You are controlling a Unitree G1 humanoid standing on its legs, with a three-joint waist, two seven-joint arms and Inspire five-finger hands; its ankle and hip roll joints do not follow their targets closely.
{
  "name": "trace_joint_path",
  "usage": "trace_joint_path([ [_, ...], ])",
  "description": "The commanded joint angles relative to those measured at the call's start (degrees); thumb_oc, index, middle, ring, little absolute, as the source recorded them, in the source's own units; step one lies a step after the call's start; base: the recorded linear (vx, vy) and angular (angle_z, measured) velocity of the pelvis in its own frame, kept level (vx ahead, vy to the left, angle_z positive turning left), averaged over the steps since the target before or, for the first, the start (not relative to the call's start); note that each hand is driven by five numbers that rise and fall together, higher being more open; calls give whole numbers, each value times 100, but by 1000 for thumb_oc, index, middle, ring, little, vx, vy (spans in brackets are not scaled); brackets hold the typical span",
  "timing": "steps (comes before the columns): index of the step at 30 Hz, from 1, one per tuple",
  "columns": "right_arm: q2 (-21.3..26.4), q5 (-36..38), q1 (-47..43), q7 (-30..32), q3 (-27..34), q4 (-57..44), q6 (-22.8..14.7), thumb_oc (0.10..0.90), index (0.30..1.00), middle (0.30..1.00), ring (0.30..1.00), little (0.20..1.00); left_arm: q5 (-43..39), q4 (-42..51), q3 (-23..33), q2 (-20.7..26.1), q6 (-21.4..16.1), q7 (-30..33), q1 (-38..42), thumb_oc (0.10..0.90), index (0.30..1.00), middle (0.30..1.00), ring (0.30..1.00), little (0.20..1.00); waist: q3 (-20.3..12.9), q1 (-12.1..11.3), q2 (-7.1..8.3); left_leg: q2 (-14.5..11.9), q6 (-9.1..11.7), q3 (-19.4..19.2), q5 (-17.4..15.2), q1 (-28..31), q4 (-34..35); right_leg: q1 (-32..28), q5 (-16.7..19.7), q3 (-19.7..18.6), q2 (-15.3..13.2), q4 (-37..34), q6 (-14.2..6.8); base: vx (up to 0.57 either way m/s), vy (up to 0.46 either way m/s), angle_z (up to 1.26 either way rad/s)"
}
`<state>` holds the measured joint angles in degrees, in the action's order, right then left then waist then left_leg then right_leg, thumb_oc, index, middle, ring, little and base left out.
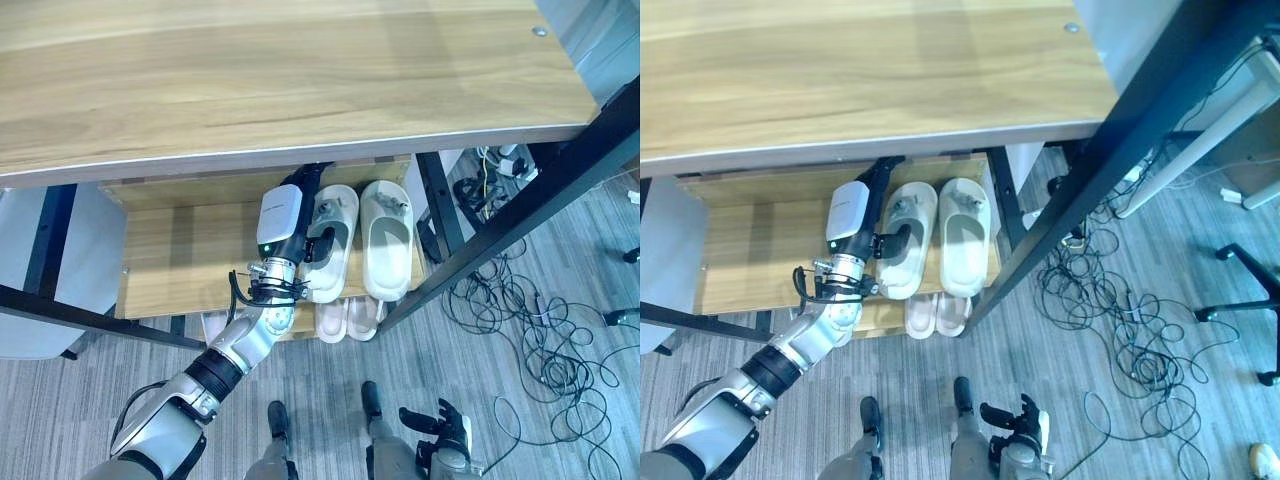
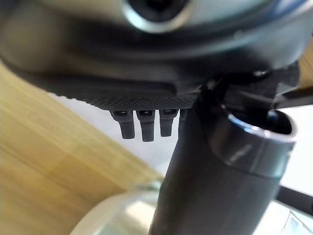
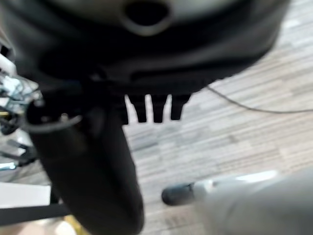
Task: Arrange the slippers neatly on the shoe rack.
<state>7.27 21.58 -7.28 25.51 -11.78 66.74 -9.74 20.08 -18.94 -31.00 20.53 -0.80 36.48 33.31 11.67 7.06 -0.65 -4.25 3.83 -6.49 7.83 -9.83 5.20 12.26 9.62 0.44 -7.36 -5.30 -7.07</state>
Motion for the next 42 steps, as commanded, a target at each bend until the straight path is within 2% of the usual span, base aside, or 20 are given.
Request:
trace_joint_path([
  [1,-13,-111,185,179,30,-26,-37,800,900,900,900,900,-72,395,396,25,-524,195,509,800,900,900,900,900,-158,-111,0,114,-126,58,-740,75,-20,-161,-635,185,-157,45,-288,20,-15,10],
  [2,-46,-148,177,218,29,56,38,800,900,900,900,900,-551,608,617,6,-614,303,334,800,900,900,900,900,-215,-169,-39,131,-121,82,-730,96,-20,-195,-644,221,-174,30,-288,20,-15,12],
  [7,-56,-163,198,212,14,74,52,800,900,900,900,900,-619,654,658,20,-611,278,309,800,900,900,900,900,-234,-174,-51,136,-122,92,-730,101,-20,-204,-649,228,-173,30,-287,6,-4,3],
  [8,-91,-159,255,201,65,103,93,800,900,900,900,900,-914,845,809,44,-607,158,180,800,900,900,900,900,-282,-221,-95,141,-125,107,-732,137,-20,-254,-661,242,-182,30,-279,0,0,0],
  [18,-182,-187,322,147,157,142,222,800,900,900,900,900,-1133,1141,1130,164,-479,-104,-507,800,900,900,900,900,-397,-323,-143,156,-125,161,-775,316,-20,-478,-730,333,-192,30,-275,16,-2,1],
  [24,-189,-135,291,152,210,172,297,800,900,900,900,900,-1620,1105,1354,123,-602,-149,-989,800,900,900,900,900,-466,-381,-136,166,-122,191,-778,376,-20,-560,-743,387,-202,30,-266,14,-1,4],
  [26,-198,-146,326,154,210,181,344,800,900,900,900,900,-2093,1138,1416,50,-731,-307,-1186,800,900,900,900,900,-490,-393,-133,172,-126,198,-776,375,-20,-564,-747,410,-206,30,-263,0,2,4],
  [27,-198,-146,329,154,208,180,345,800,900,900,900,900,-2096,1141,1418,52,-731,-310,-1190,800,900,900,900,900,-494,-392,-133,172,-125,199,-776,374,-20,-563,-747,411,-206,30,-263,6,2,5],
  [31,-203,-144,401,134,263,181,379,800,900,900,900,900,-3145,1322,1367,-50,-1054,-773,-1586,800,900,900,900,900,-523,-404,-120,160,-131,196,-787,420,-20,-615,-757,410,-205,30,-263,9,-4,4],
  [33,-203,-144,405,134,262,179,379,800,900,900,900,900,-3150,1324,1369,-47,-1054,-777,-1591,800,900,900,900,900,-525,-403,-120,160,-131,196,-788,422,-20,-617,-758,410,-205,30,-263,5,-2,2],
  [34,-168,-107,384,126,282,182,421,800,900,900,900,900,-3770,1341,1280,-187,-1153,-962,-1710,800,900,900,900,900,-538,-400,-112,158,-131,188,-786,448,-20,-645,-766,422,-206,30,-256,0,0,0],
  [37,-167,-120,382,123,256,150,433,800,900,900,900,900,-4265,1316,1106,-276,-1217,-1260,-1918,800,900,900,900,900,-541,-400,-117,153,-134,191,-793,484,-20,-693,-771,429,-204,30,-248,0,0,0],
  [42,-167,-120,382,123,256,150,433,800,900,900,900,900,-4265,1316,1106,-276,-1218,-1260,-1918,800,900,900,900,900,-540,-400,-117,153,-134,190,-793,484,-20,-693,-771,429,-204,30,-248,0,0,0],
])
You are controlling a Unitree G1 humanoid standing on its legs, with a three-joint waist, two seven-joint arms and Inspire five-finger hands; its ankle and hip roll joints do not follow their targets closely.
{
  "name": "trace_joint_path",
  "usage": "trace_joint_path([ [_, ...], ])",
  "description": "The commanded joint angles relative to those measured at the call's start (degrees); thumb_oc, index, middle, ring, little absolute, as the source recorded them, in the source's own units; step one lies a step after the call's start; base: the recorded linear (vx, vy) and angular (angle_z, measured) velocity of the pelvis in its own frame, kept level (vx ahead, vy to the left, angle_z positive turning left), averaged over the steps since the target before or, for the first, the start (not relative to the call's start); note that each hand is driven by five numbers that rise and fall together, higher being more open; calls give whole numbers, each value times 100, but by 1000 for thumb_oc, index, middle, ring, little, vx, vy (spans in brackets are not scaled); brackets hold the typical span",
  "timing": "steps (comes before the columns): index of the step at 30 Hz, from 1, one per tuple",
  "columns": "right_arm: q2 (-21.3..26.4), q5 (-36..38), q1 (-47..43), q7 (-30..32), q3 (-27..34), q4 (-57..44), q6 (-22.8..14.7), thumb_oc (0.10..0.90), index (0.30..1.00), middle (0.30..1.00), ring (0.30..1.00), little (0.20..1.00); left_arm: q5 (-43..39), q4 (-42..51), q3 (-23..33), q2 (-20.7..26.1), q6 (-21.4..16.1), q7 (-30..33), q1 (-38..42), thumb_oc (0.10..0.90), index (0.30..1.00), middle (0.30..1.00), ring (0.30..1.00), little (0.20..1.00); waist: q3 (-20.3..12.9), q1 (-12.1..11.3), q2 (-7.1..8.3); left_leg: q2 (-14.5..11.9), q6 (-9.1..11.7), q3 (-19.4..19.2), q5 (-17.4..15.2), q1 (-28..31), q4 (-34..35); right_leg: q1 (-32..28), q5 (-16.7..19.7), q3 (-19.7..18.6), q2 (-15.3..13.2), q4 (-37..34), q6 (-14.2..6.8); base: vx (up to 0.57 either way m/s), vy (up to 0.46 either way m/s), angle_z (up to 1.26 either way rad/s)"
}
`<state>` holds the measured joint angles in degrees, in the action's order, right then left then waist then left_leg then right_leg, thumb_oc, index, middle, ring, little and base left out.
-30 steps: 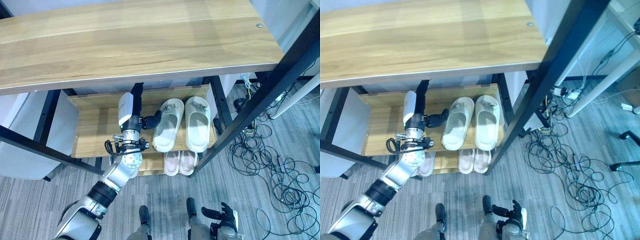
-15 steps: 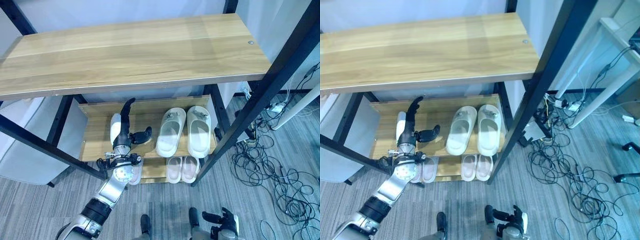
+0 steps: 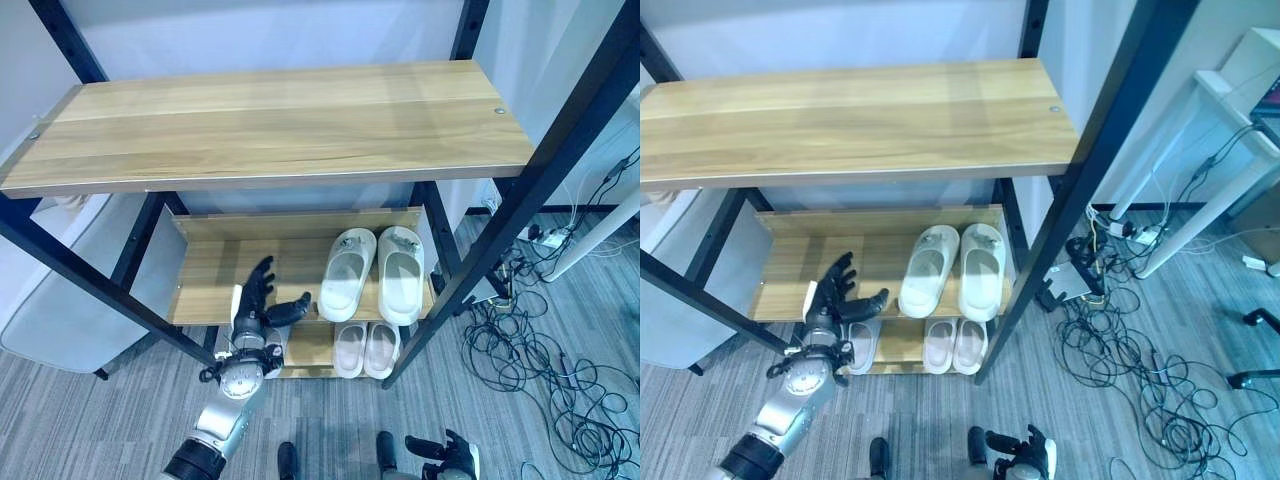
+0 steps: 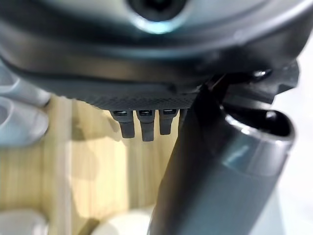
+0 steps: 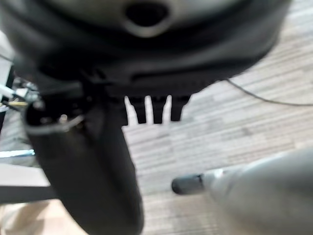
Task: Arrange the slippers neatly on the shoe rack.
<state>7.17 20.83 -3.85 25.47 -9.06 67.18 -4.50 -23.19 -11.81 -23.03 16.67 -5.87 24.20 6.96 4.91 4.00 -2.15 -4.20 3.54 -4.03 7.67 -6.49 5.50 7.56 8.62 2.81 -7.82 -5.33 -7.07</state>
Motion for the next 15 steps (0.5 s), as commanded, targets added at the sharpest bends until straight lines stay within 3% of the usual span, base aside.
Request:
trace_joint_path([
  [1,-133,-74,5,130,-87,86,-106,800,900,900,900,900,-239,511,39,-37,-736,-209,628,800,900,900,900,900,134,-75,58,143,-113,-60,-780,164,-50,-227,-676,192,-160,33,-243,0,0,0],
  [15,-168,-60,105,150,-335,24,-130,800,900,900,900,900,-642,136,-703,-556,-734,-140,1034,800,900,900,900,900,150,70,113,136,-122,-105,-814,222,-50,-249,-674,132,-155,33,-244,0,0,0],
])
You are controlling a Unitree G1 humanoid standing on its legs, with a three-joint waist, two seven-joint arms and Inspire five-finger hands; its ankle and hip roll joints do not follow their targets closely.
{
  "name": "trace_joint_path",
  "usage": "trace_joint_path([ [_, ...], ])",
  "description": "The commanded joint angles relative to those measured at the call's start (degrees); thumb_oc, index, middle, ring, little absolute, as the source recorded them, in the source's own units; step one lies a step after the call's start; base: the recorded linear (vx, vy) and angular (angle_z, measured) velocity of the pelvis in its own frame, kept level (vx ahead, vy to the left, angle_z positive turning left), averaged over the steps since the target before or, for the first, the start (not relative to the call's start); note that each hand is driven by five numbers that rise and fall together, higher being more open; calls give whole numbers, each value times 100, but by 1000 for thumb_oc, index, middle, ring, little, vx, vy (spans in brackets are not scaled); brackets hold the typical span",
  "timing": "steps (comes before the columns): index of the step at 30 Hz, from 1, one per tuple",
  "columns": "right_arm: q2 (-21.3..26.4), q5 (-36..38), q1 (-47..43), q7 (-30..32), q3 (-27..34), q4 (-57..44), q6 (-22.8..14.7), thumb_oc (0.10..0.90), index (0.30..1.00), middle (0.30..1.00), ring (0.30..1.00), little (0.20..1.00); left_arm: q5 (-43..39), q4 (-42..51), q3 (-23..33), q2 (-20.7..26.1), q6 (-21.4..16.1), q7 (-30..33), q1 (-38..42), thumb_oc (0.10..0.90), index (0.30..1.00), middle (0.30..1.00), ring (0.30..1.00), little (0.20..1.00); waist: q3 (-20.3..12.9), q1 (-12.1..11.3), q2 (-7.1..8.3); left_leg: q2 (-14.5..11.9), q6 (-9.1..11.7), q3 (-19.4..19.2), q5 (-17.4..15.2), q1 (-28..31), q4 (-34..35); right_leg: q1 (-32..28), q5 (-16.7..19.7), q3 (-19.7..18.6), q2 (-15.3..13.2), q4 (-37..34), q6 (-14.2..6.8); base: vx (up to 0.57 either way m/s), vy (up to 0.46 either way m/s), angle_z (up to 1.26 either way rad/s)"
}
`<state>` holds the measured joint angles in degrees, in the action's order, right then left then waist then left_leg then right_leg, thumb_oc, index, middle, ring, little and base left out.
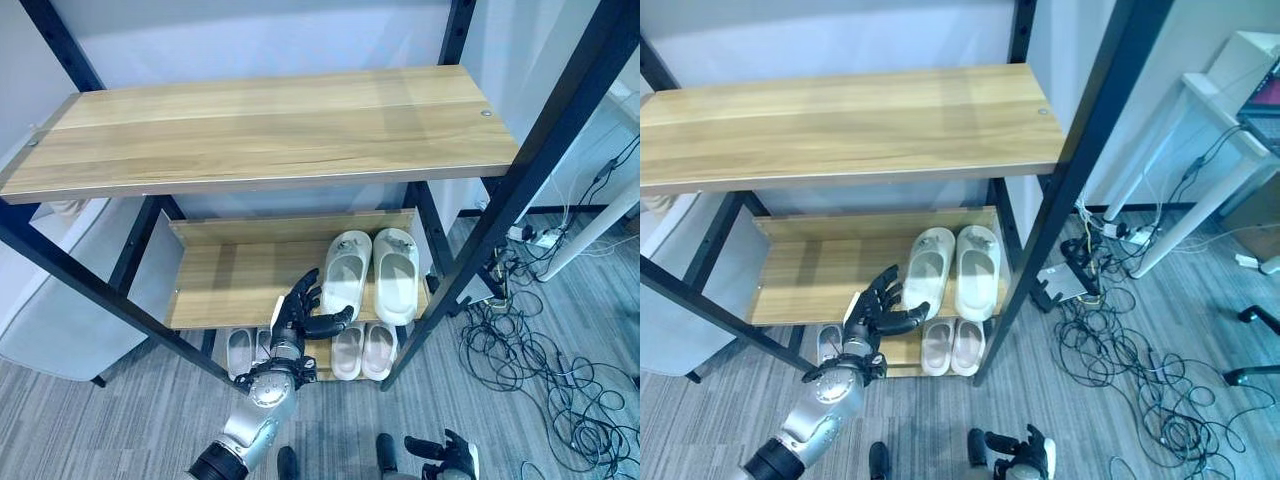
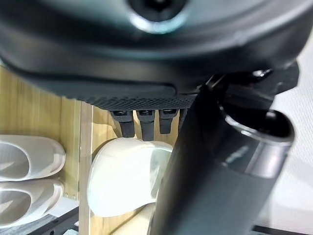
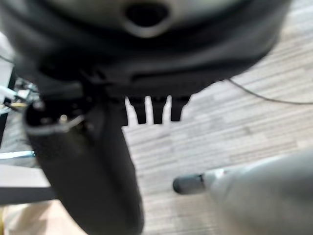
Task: Arrange the slippers neatly on the shoe rack.
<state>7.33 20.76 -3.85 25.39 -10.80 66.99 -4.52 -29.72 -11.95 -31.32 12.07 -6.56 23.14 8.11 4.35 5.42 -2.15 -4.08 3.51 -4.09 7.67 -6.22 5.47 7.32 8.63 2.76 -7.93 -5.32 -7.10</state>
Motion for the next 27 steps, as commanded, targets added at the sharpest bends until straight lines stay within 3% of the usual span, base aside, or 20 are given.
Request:
trace_joint_path([
  [1,-184,-53,105,159,-161,43,-128,800,900,900,900,900,12,150,125,-97,-665,-35,919,800,900,900,900,900,206,-71,113,125,-119,-99,-814,195,-47,-225,-675,137,-144,32,-241,0,0,0],
  [27,-329,61,169,197,-441,42,-107,800,900,900,900,900,-98,-249,-529,-574,-614,15,1316,800,900,900,900,900,120,74,135,95,-115,-172,-854,300,-47,-280,-698,59,-121,32,-235,1,-5,0],
])
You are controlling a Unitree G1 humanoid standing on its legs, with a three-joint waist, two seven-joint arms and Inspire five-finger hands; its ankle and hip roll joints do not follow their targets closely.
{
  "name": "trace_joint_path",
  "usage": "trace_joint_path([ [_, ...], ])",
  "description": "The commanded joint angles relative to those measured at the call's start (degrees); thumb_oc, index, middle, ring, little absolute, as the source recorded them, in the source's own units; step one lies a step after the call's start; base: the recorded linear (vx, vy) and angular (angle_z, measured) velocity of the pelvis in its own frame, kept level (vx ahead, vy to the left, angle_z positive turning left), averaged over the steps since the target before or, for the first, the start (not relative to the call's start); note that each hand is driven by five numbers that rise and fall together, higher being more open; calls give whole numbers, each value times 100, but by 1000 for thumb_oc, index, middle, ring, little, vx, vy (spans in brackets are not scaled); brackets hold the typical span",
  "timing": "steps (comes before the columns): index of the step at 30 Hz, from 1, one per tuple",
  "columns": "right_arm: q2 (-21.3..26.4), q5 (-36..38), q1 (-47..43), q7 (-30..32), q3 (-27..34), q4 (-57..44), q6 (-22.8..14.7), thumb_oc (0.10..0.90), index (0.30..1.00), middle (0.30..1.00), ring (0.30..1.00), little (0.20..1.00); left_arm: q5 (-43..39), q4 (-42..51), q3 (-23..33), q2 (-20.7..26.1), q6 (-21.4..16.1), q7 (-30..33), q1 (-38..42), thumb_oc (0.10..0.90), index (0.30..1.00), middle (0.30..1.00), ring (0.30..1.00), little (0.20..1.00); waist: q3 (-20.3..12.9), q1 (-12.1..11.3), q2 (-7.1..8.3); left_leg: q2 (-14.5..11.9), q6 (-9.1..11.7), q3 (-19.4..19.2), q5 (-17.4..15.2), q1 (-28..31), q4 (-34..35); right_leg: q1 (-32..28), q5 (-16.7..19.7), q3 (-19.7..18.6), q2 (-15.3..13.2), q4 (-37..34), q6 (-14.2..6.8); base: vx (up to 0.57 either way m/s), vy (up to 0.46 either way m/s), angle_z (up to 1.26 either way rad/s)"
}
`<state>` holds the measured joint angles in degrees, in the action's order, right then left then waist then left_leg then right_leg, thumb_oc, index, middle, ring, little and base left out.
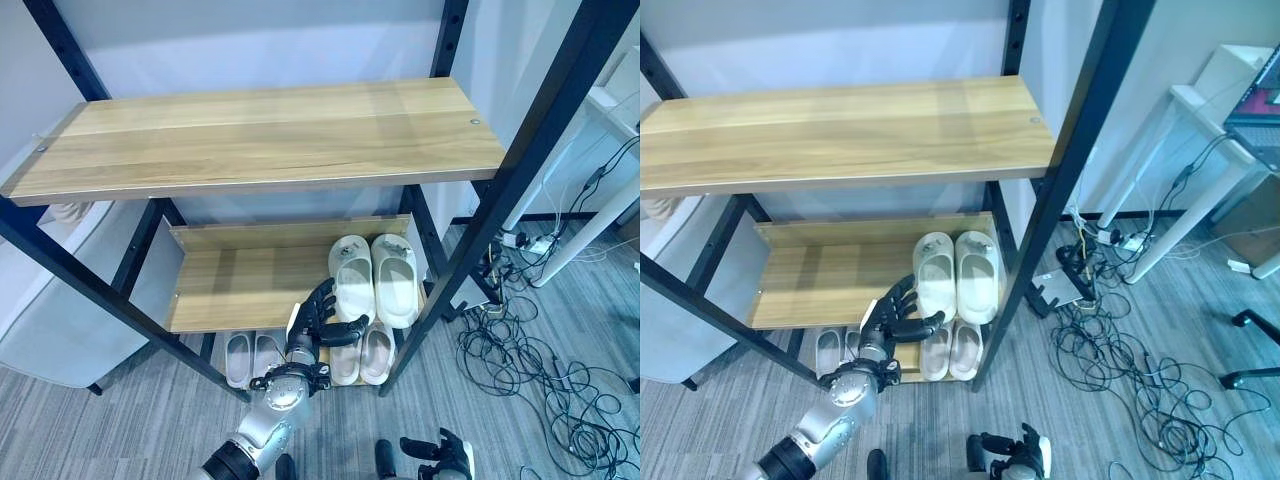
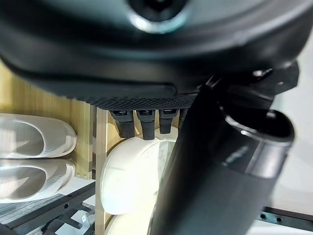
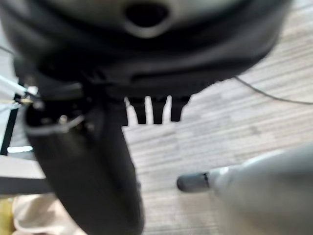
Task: Arrange the slippers neatly on the shoe rack.
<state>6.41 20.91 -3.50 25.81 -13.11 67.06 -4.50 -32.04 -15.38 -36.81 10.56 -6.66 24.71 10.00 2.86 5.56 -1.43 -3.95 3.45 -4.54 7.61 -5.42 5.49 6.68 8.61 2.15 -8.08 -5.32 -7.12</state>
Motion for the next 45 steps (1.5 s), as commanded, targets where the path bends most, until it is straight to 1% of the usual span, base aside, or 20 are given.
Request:
trace_joint_path([
  [1,-241,59,134,153,-206,37,-111,800,900,900,900,900,169,68,14,-421,-605,-137,1138,800,900,900,900,900,264,63,63,82,-109,-129,-852,223,-49,-216,-694,108,-105,32,-232,7,-14,-5],
  [6,-262,74,157,173,-186,73,-124,800,900,900,900,900,490,-37,84,-322,-548,-79,1149,800,900,900,900,900,238,60,65,68,-99,-132,-860,254,-49,-238,-694,114,-103,32,-228,4,-15,-6],
  [9,-286,77,169,173,-138,115,-128,800,900,900,900,900,785,-63,302,-131,-465,-27,1096,800,900,900,900,900,202,28,47,58,-82,-130,-856,287,-49,-271,-709,135,-96,32,-225,0,0,0],
  [15,-287,77,169,173,-139,115,-128,800,900,900,900,900,786,-59,304,-128,-462,-26,1093,800,900,900,900,900,203,30,48,58,-82,-129,-856,288,-49,-272,-709,136,-96,32,-225,0,0,0],
  [16,-304,57,185,194,-36,127,-99,800,900,900,900,900,852,241,594,217,-334,-138,882,800,900,900,900,900,140,-41,-7,42,-66,-108,-844,329,-49,-328,-721,185,-92,32,-228,0,0,0],
  [21,-312,46,186,200,-16,127,-94,800,900,900,900,900,879,324,626,275,-305,-170,839,800,900,900,900,900,132,-54,-14,43,-65,-101,-844,338,-49,-340,-722,196,-93,32,-230,-1,0,2],
  [24,-344,12,144,181,106,136,-26,800,900,900,900,900,958,796,789,513,-225,-302,606,800,900,900,900,900,50,-152,-81,50,-62,-52,-837,396,-49,-437,-727,272,-100,32,-234,-21,-4,2],
  [25,-373,-36,201,75,114,194,22,800,900,900,900,900,986,1022,889,607,-228,-368,501,800,900,900,900,900,-31,-203,-106,54,-59,-21,-840,466,-49,-524,-734,333,-101,32,-234,-56,-7,8],
  [30,-375,-108,251,-7,119,265,66,800,900,900,900,900,1053,1132,959,703,-194,-428,493,800,900,900,900,900,-111,-243,-116,60,-49,42,-844,541,-49,-659,-768,421,-96,32,-219,-35,-9,13],
  [34,-363,-181,303,-47,110,287,79,800,900,900,900,900,979,1210,989,740,-236,-524,441,800,900,900,900,900,-134,-254,-121,63,-45,86,-838,578,-49,-731,-788,479,-100,32,-214,-30,0,13],
  [35,-362,-255,324,-58,130,323,85,800,900,900,900,900,540,1409,996,764,-342,-849,307,800,900,900,900,900,-171,-275,-138,68,-43,118,-831,584,-49,-747,-787,514,-104,32,-216,-35,9,8],
  [36,-362,-255,325,-58,129,322,85,800,900,900,900,900,540,1410,997,765,-341,-850,306,800,900,900,900,900,-172,-274,-137,68,-43,119,-831,584,-49,-747,-787,515,-104,32,-216,-79,35,3],
  [37,-339,-392,301,-92,203,374,97,800,900,900,900,900,-136,1862,997,988,-363,-1510,6,800,900,900,900,900,-227,-334,-159,77,-36,142,-826,592,-49,-767,-781,568,-107,32,-229,-59,31,3],
  [39,-305,-477,284,-114,231,377,121,800,900,900,900,900,-186,2100,1002,1248,-347,-1734,-185,800,900,900,900,900,-235,-385,-172,82,-40,162,-823,605,-49,-789,-763,581,-114,32,-235,-36,20,0],
  [40,-310,-479,288,-114,228,377,121,800,900,900,900,900,-188,2113,1006,1257,-340,-1734,-196,800,900,900,900,900,-235,-382,-167,83,-40,163,-823,608,-49,-792,-763,582,-115,32,-235,0,0,0],
  [41,-300,-565,297,-126,236,365,137,800,900,900,900,900,-169,2263,1042,1457,-320,-1862,-424,800,900,900,900,900,-251,-431,-186,93,-48,179,-842,628,-49,-821,-758,595,-122,32,-240,-10,15,8],
  [42,-307,-566,308,-125,227,362,138,800,900,900,900,900,-172,2286,1051,1472,-309,-1863,-447,800,900,900,900,900,-255,-424,-179,94,-49,179,-843,633,-49,-826,-760,595,-123,32,-241,-31,34,5],
  [43,-302,-677,330,-137,229,342,158,800,900,900,900,900,-175,2368,1128,1680,-255,-2008,-721,800,900,900,900,900,-268,-469,-201,97,-53,185,-855,656,-49,-841,-755,617,-129,32,-247,-38,33,6],
  [45,-305,-794,385,-149,220,322,182,800,900,900,900,900,-258,2408,1283,1864,-185,-2167,-1097,800,900,900,900,900,-281,-486,-211,97,-54,175,-863,678,-49,-851,-754,620,-138,32,-254,-45,33,0],
])
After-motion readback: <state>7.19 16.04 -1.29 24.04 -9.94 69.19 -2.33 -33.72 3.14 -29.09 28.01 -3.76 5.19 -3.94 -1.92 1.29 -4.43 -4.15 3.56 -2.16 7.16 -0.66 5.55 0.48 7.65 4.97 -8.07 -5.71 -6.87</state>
